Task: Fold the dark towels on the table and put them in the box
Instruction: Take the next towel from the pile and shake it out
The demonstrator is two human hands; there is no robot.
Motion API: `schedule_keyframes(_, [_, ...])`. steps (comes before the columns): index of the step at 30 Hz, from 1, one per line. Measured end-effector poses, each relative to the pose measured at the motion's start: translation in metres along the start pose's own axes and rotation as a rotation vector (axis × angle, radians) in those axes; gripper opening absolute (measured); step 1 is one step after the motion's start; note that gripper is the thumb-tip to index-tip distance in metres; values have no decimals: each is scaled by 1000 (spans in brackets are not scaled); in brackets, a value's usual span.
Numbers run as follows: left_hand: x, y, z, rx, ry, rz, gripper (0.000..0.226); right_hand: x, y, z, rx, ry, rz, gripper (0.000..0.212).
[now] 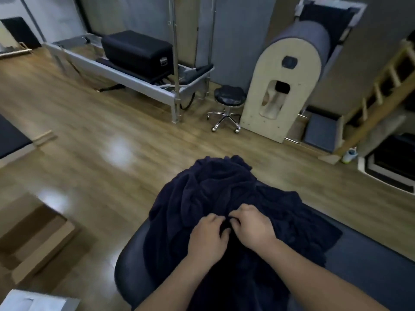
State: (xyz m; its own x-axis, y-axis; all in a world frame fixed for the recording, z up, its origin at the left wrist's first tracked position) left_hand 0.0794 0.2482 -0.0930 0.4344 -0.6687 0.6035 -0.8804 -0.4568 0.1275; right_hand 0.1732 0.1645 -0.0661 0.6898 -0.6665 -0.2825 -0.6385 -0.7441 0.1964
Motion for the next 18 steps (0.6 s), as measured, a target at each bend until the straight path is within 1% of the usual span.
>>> schedule_keyframes(2, [24,-21,-15,70,-59,32,44,12,-1,-45,137,-100,55,27])
schedule_keyframes(3, [44,-32,-25,100,-77,75,41,20,-1,-73,229,-194,109,24])
schedule_keyframes(6, [123,-65,-67,163,-64,222,26,53,8,-176,552,-607,292,18])
schedule_keyframes(7, [153,-73,-85,179,-52,265,19,63,14,-213,621,-686,321,19])
schedule_keyframes(8, [184,-79,-103,197,-52,312,14,68,23,-253,669,-698,321,21])
schedule_keyframes(11, [271,-80,-159,270,-120,416,15,65,65,-371,782,-518,185,19])
schedule_keyframes(14, [337,-67,-209,363,-185,508,16,57,137,-487,938,-308,82,14])
schedule_keyframes(15, [354,-62,-225,405,-205,524,17,55,170,-527,1002,-249,67,13])
schedule_keyframes(16, [371,-56,-243,456,-227,533,23,55,205,-565,1078,-206,64,13])
schedule_keyframes(18, [403,-43,-285,570,-267,513,23,68,283,-640,1297,-216,76,14])
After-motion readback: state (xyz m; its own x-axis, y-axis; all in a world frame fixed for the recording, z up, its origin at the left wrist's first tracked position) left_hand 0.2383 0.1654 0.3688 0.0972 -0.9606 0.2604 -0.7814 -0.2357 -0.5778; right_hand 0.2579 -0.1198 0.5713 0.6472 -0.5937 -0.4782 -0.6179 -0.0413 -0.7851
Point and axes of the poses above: each hand's wrist, its own y-axis away from the middle knuckle, its own z-axis out of the palm, x = y × z, the point moved 6 cm from there along -y, towards the middle knuckle, and after that the axes turned 2 degrees about -z, right-handed, at the moved point
